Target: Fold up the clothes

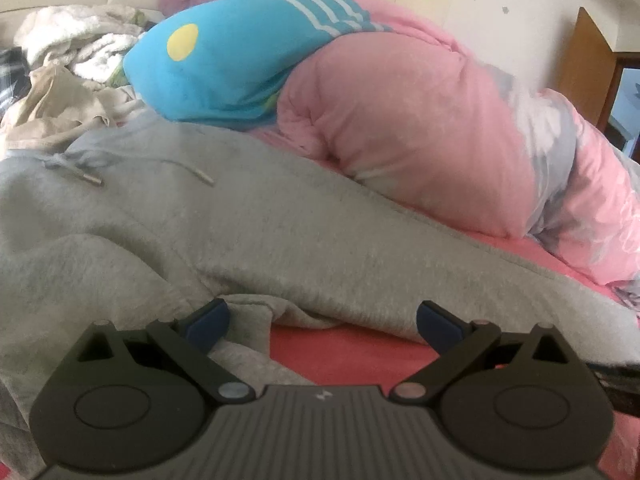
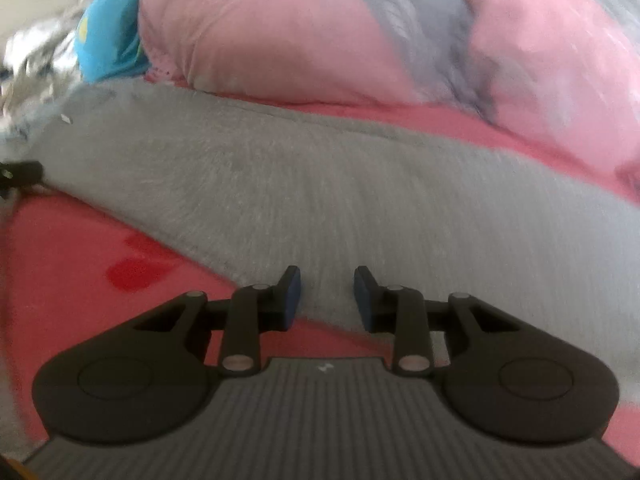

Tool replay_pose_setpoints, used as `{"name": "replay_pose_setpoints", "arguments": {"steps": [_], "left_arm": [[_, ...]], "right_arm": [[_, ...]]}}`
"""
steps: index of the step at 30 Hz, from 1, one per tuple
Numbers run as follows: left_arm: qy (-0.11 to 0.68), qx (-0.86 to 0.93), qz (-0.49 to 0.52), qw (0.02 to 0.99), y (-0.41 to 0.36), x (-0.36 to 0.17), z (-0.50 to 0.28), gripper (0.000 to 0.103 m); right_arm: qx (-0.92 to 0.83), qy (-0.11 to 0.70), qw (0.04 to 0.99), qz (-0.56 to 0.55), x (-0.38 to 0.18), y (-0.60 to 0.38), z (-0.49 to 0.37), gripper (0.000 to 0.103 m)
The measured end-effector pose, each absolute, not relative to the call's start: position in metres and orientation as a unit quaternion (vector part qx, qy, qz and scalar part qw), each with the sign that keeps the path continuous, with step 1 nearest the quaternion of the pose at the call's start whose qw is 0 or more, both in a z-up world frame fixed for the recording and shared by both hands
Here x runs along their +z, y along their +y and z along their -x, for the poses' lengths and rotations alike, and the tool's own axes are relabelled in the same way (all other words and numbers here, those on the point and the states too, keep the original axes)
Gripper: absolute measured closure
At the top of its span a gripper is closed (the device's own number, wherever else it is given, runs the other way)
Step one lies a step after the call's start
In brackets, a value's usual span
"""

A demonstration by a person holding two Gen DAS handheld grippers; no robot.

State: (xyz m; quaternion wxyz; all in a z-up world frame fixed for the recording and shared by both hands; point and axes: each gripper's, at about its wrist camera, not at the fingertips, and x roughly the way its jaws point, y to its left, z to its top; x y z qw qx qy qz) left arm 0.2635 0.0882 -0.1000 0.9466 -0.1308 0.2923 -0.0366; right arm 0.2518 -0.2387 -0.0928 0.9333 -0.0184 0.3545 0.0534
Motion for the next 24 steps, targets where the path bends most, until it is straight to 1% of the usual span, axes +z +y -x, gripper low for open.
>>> {"name": "replay_pose_setpoints", "arguments": {"steps": [3, 5, 10, 13, 15, 18, 24], "left_arm": [[0.287, -0.039, 0.135, 0.948, 0.092, -0.098, -0.26, 0.002], [0.283, -0.036, 0.139, 0.948, 0.095, -0.097, -0.26, 0.002], [0.277, -0.031, 0.146, 0.949, 0.1, -0.096, -0.262, 0.003], [0.279, -0.029, 0.144, 0.949, 0.102, -0.096, -0.264, 0.003], [0.281, -0.029, 0.148, 0.948, 0.104, -0.095, -0.264, 0.003], [0.284, -0.028, 0.157, 0.945, 0.108, -0.094, -0.265, 0.003], [0.285, -0.023, 0.165, 0.944, 0.109, -0.093, -0.262, 0.003]], "right_arm": [[0.045, 0.376, 0.925, 0.022, -0.083, -0.24, -0.233, 0.074], [0.039, 0.372, 0.927, 0.038, -0.072, -0.231, -0.228, 0.073], [0.072, 0.321, 0.943, 0.041, -0.052, -0.191, -0.264, 0.073], [0.095, 0.322, 0.942, 0.026, -0.065, -0.162, -0.305, 0.073], [0.094, 0.347, 0.933, 0.023, -0.087, -0.15, -0.326, 0.073], [0.083, 0.337, 0.938, 0.007, -0.105, -0.149, -0.31, 0.073], [0.094, 0.366, 0.926, -0.008, -0.085, -0.158, -0.279, 0.073]]}}
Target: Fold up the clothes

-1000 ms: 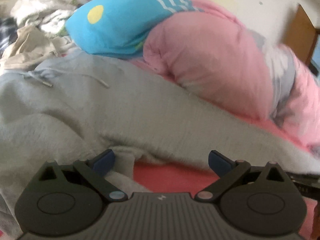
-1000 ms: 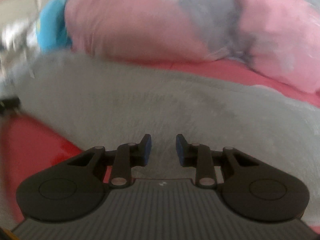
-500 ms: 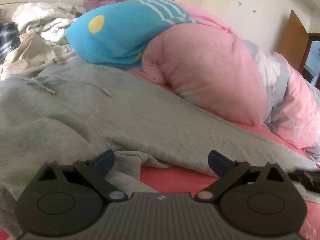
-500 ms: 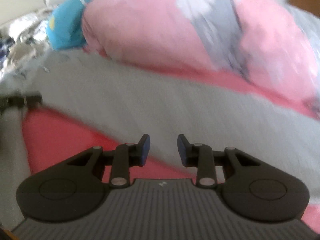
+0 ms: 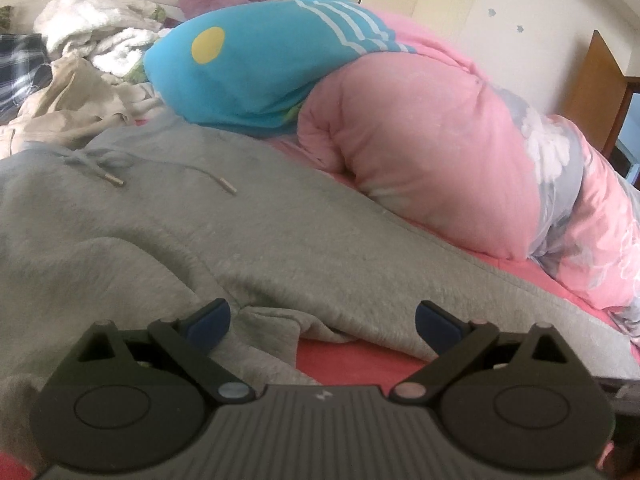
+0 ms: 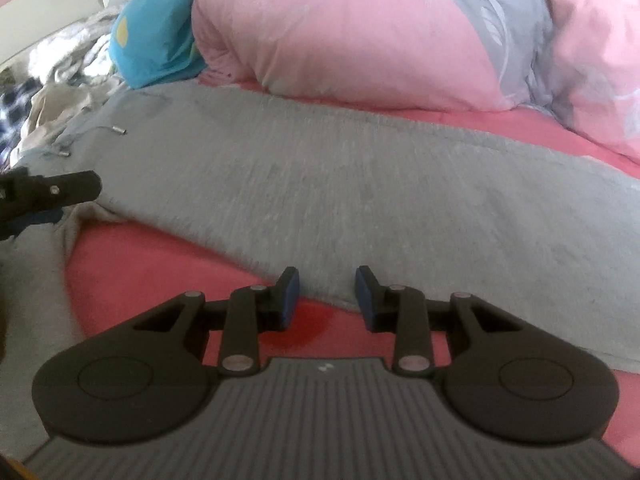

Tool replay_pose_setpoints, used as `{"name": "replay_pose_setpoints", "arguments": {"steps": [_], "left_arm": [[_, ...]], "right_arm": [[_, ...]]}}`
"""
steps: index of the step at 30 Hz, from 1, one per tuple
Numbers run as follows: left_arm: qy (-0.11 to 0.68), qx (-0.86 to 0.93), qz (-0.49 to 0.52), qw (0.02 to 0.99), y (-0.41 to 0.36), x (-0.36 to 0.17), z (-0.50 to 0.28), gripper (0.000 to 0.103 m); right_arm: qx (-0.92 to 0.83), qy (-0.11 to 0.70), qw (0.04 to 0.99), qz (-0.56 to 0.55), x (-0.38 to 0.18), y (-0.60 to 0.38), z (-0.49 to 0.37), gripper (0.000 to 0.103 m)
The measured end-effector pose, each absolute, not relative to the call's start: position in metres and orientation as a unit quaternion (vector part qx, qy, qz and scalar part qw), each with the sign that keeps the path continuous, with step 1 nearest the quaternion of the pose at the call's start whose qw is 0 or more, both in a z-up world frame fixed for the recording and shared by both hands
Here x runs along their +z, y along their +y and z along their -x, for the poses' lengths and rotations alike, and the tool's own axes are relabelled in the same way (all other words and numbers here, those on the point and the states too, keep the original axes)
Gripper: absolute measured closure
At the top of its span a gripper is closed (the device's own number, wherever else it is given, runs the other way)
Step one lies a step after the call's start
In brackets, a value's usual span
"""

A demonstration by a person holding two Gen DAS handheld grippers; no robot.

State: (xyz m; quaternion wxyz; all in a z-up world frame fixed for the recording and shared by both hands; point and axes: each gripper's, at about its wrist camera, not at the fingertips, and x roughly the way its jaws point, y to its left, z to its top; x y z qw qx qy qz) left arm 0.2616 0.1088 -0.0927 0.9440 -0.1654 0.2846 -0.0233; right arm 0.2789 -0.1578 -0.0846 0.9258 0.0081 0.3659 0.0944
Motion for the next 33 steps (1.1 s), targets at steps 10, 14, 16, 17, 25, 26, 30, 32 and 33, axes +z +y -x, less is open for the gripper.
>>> {"name": "replay_pose_setpoints", "arguments": {"steps": [10, 14, 16, 17, 25, 26, 30, 32, 33], "left_arm": [[0.284, -0.021, 0.17, 0.944, 0.111, -0.094, -0.263, 0.003], [0.283, -0.019, 0.171, 0.943, 0.112, -0.094, -0.262, 0.003], [0.283, -0.018, 0.172, 0.943, 0.112, -0.094, -0.262, 0.003], [0.283, -0.018, 0.172, 0.943, 0.112, -0.094, -0.262, 0.003], [0.266, 0.008, 0.184, 0.946, 0.12, -0.091, -0.259, 0.005], [0.263, 0.019, 0.183, 0.947, 0.121, -0.09, -0.259, 0.005], [0.264, 0.03, 0.192, 0.945, 0.127, -0.091, -0.261, 0.005], [0.266, 0.032, 0.191, 0.944, 0.127, -0.092, -0.262, 0.005], [0.267, 0.032, 0.191, 0.944, 0.127, -0.092, -0.262, 0.005]], "right_arm": [[0.11, 0.331, 0.937, 0.007, -0.096, -0.108, -0.346, 0.069], [0.114, 0.336, 0.935, 0.007, -0.105, -0.105, -0.329, 0.068], [0.125, 0.342, 0.931, -0.011, -0.104, -0.112, -0.314, 0.068], [0.127, 0.344, 0.93, -0.007, -0.104, -0.113, -0.306, 0.068], [0.13, 0.32, 0.938, -0.014, -0.076, -0.109, -0.319, 0.068], [0.129, 0.311, 0.941, -0.018, -0.072, -0.109, -0.326, 0.068], [0.14, 0.324, 0.936, -0.012, -0.096, -0.092, -0.361, 0.068], [0.139, 0.331, 0.933, -0.004, -0.109, -0.083, -0.356, 0.066], [0.141, 0.322, 0.936, 0.007, -0.108, -0.08, -0.348, 0.066]]}}
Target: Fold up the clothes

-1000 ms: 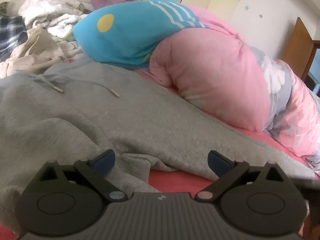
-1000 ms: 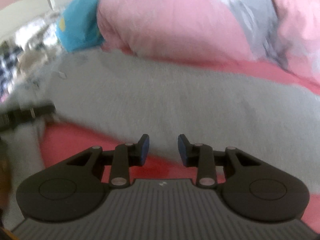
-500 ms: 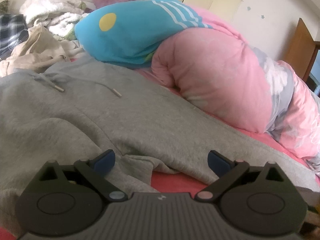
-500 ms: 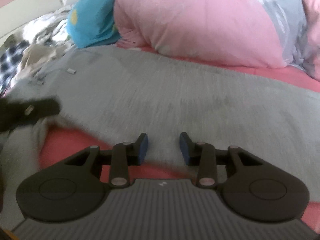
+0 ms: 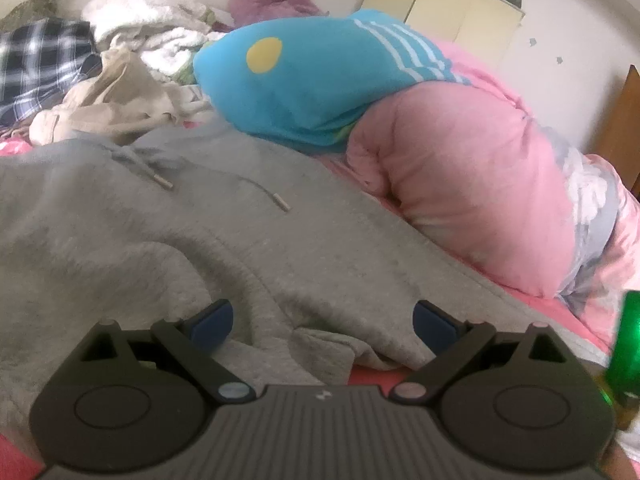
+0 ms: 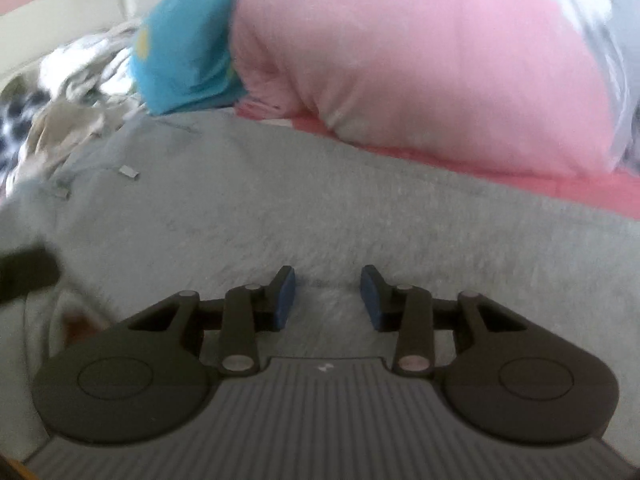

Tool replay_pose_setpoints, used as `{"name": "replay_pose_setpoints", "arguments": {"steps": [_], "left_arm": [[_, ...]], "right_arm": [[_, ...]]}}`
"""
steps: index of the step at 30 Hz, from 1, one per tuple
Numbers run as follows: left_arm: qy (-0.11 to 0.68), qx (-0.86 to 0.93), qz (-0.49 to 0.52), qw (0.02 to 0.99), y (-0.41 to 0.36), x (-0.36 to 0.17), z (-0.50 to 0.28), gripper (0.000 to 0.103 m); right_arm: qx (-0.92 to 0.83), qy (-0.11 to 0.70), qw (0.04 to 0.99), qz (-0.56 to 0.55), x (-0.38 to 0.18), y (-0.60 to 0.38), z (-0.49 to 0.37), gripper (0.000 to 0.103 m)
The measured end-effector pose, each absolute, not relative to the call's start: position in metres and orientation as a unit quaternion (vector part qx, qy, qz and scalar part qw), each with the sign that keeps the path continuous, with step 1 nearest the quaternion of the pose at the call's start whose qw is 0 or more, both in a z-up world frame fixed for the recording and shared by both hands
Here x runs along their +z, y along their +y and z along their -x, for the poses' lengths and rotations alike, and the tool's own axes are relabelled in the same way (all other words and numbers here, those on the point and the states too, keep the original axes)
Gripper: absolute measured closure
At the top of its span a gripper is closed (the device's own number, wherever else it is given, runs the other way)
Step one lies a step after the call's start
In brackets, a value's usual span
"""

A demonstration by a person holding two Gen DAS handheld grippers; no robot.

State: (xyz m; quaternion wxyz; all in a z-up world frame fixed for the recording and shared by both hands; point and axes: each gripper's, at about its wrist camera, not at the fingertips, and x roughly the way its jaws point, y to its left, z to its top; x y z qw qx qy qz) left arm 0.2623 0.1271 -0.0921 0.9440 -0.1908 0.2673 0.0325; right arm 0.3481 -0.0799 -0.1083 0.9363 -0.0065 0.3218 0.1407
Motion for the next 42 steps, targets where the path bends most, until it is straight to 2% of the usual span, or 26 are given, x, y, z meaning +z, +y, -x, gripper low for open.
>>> {"name": "replay_pose_setpoints", "arguments": {"steps": [7, 11, 19, 23, 29, 35, 39, 42], "left_arm": [[0.274, 0.038, 0.188, 0.942, 0.128, -0.094, -0.264, 0.005], [0.278, 0.04, 0.187, 0.941, 0.128, -0.095, -0.265, 0.005], [0.281, 0.04, 0.191, 0.939, 0.129, -0.096, -0.267, 0.005], [0.283, 0.042, 0.189, 0.94, 0.127, -0.096, -0.268, 0.005], [0.283, 0.046, 0.181, 0.941, 0.124, -0.097, -0.267, 0.004], [0.282, 0.046, 0.172, 0.943, 0.122, -0.099, -0.266, 0.003], [0.281, 0.047, 0.168, 0.944, 0.12, -0.099, -0.266, 0.002], [0.28, 0.048, 0.165, 0.944, 0.12, -0.099, -0.266, 0.001]], "right_arm": [[0.171, 0.338, 0.925, -0.009, -0.102, -0.097, -0.289, 0.066], [0.167, 0.336, 0.926, -0.043, -0.096, -0.11, -0.267, 0.061], [0.067, 0.311, 0.944, -0.09, -0.079, -0.161, -0.295, 0.057], [0.009, 0.357, 0.932, -0.066, -0.104, -0.193, -0.298, 0.055], [0.044, 0.382, 0.923, -0.017, -0.086, -0.228, -0.232, 0.047], [-0.053, 0.283, 0.955, -0.075, -0.06, -0.303, -0.212, 0.047], [-0.073, 0.256, 0.962, -0.065, -0.076, -0.323, -0.234, 0.045], [-0.061, 0.308, 0.948, -0.052, -0.111, -0.319, -0.253, 0.038]]}}
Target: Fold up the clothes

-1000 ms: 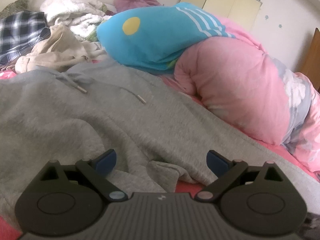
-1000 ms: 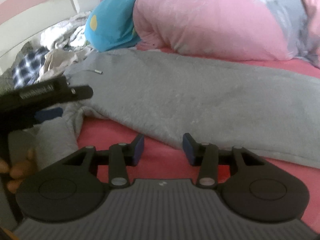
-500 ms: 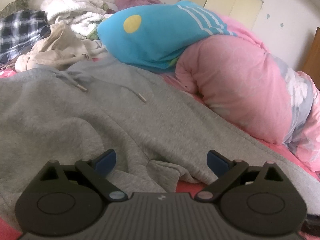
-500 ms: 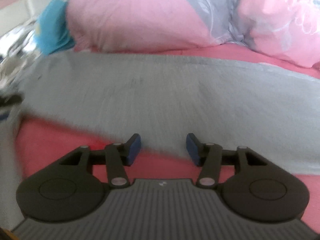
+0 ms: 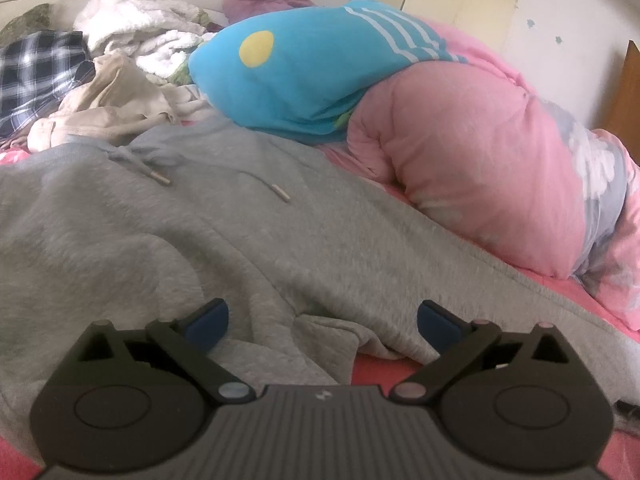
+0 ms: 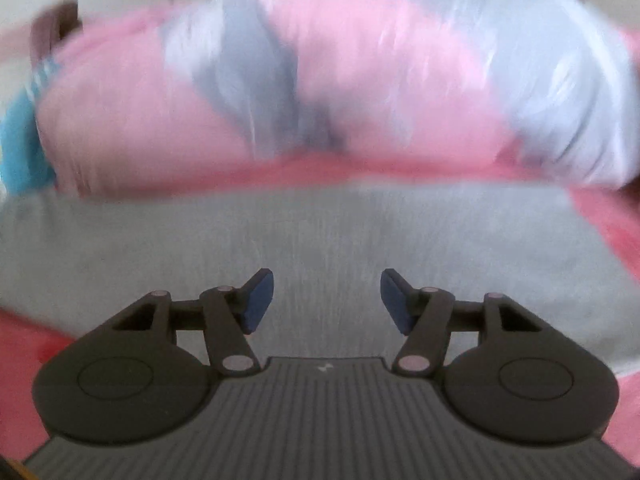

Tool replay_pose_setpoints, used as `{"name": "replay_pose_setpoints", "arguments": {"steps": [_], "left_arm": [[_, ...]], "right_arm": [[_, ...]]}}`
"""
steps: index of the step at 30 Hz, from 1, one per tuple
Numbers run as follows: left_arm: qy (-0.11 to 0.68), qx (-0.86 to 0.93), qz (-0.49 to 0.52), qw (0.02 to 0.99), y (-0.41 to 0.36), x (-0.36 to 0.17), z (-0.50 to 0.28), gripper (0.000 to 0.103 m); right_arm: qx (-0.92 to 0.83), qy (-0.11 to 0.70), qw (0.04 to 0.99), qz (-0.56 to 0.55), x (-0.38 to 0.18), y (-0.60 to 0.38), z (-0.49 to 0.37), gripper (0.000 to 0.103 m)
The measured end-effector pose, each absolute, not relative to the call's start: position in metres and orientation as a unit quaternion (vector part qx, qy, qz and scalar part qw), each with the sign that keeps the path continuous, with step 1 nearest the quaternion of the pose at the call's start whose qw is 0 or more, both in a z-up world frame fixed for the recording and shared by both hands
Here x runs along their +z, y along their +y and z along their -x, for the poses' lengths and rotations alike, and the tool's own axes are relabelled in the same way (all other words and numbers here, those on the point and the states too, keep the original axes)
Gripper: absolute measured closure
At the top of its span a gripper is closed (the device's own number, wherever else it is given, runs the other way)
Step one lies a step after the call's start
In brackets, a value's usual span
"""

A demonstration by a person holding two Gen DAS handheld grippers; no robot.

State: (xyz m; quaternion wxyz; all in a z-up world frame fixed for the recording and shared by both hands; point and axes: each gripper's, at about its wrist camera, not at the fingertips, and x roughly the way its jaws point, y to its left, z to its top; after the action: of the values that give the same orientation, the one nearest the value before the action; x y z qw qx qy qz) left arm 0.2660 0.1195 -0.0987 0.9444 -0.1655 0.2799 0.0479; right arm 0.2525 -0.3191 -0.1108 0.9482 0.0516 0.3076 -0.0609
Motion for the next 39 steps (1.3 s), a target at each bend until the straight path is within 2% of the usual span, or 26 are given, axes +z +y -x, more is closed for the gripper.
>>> {"name": "replay_pose_setpoints", "arguments": {"steps": [4, 7, 9, 11, 14, 23, 33, 39], "left_arm": [[0.278, 0.049, 0.162, 0.945, 0.118, -0.099, -0.266, 0.001], [0.277, 0.05, 0.159, 0.946, 0.117, -0.099, -0.265, 0.001], [0.277, 0.05, 0.157, 0.947, 0.117, -0.099, -0.265, 0.001], [0.276, 0.051, 0.155, 0.947, 0.116, -0.099, -0.265, 0.001], [0.273, 0.052, 0.153, 0.948, 0.115, -0.098, -0.265, 0.001], [0.259, 0.064, 0.139, 0.954, 0.115, -0.086, -0.251, 0.001], [0.154, 0.037, 0.17, 0.973, 0.12, -0.053, -0.214, 0.0], [0.137, 0.001, 0.126, 0.982, 0.095, -0.051, -0.232, 0.0]], "right_arm": [[-0.047, 0.333, 0.941, -0.025, -0.116, -0.307, -0.239, 0.036], [-0.038, 0.311, 0.949, -0.04, -0.12, -0.315, -0.219, 0.034], [-0.029, 0.306, 0.95, -0.052, -0.122, -0.317, -0.22, 0.027], [-0.019, 0.309, 0.95, -0.049, -0.123, -0.314, -0.222, 0.016], [-0.022, 0.313, 0.949, -0.023, -0.123, -0.307, -0.225, 0.015], [-0.011, 0.306, 0.951, -0.047, -0.126, -0.314, -0.224, 0.012], [-0.003, 0.305, 0.951, -0.052, -0.126, -0.312, -0.222, 0.006], [-0.001, 0.306, 0.951, -0.049, -0.127, -0.312, -0.223, 0.003]]}}
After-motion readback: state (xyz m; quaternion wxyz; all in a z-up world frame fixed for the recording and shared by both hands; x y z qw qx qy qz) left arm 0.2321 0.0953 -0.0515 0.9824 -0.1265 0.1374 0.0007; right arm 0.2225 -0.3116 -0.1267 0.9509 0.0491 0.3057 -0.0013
